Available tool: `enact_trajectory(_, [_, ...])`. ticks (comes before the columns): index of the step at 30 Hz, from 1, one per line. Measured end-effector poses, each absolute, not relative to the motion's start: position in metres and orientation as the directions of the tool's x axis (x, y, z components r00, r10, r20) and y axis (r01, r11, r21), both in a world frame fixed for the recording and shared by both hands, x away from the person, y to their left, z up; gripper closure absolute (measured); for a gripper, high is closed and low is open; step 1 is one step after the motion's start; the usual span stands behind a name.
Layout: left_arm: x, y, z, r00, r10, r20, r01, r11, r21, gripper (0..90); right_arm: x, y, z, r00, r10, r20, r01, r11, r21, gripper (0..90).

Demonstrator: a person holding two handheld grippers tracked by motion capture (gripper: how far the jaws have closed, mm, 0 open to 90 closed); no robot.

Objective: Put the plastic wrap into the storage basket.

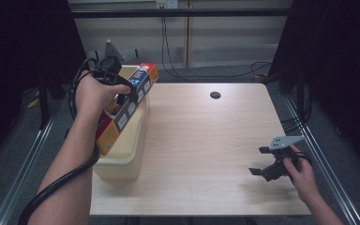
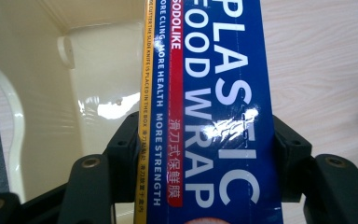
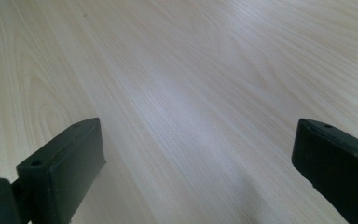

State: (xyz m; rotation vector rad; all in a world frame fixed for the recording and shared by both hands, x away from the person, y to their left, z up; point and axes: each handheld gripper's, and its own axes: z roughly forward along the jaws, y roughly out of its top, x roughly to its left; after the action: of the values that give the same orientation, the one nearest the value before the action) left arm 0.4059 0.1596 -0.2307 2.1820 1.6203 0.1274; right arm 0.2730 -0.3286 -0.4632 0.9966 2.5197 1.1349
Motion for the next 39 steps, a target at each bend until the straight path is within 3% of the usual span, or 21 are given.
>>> enact_trajectory(19, [0.406,0.176,-0.234,0.192,0.968,-0.162,0.921,-0.120,0.372,40.6,0.273,-0.329,-0.463,-0.757,0.648,0.086,0.492,0.478,0.727,1.9])
enact_trajectory(39, [0.408,0.181,-0.242,0.150,0.979,-0.142,0.927,-0.089,0.364,40.5,0.272,-0.328,-0.463,-0.755,0.650,0.088,0.496,0.479,0.724,1.9])
